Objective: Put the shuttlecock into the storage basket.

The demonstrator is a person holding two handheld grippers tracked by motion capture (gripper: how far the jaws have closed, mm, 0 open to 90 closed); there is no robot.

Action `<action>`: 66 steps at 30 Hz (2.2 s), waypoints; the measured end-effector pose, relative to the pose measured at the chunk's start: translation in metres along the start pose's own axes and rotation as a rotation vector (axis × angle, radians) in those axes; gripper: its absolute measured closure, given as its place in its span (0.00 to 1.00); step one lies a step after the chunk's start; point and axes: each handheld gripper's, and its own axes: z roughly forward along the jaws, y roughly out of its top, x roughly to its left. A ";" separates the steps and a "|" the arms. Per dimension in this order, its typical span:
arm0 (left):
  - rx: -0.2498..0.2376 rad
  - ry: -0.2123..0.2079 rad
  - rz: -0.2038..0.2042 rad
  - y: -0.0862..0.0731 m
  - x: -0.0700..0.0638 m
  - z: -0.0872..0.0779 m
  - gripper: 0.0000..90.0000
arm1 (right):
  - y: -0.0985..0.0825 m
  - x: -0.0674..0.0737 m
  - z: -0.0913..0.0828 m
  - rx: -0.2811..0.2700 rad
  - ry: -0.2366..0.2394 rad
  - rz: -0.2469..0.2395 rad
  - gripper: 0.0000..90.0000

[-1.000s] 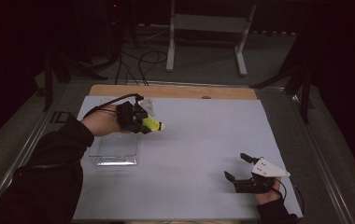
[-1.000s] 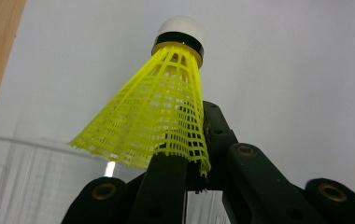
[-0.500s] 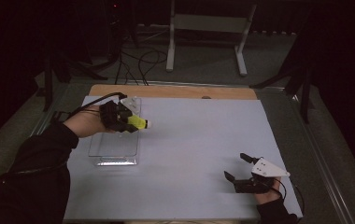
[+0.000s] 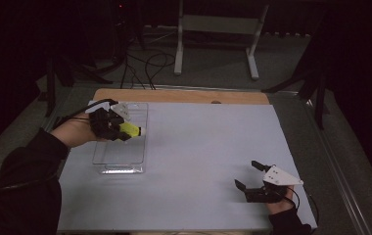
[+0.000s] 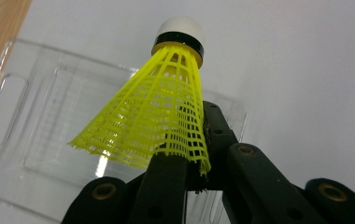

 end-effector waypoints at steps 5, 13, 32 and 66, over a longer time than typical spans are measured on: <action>0.007 0.006 -0.014 -0.010 0.002 -0.001 0.99 | 0.000 0.000 0.001 0.002 0.000 0.000 0.09; 0.020 0.001 -0.022 -0.018 0.000 0.002 0.99 | 0.000 0.001 0.001 0.003 0.001 0.000 0.09; 0.067 -0.056 -0.004 -0.029 -0.008 0.034 0.99 | 0.000 0.000 0.001 0.003 0.007 0.002 0.09; 0.184 -0.115 -0.044 -0.034 -0.007 0.076 0.98 | -0.001 0.000 0.001 0.010 0.012 0.006 0.09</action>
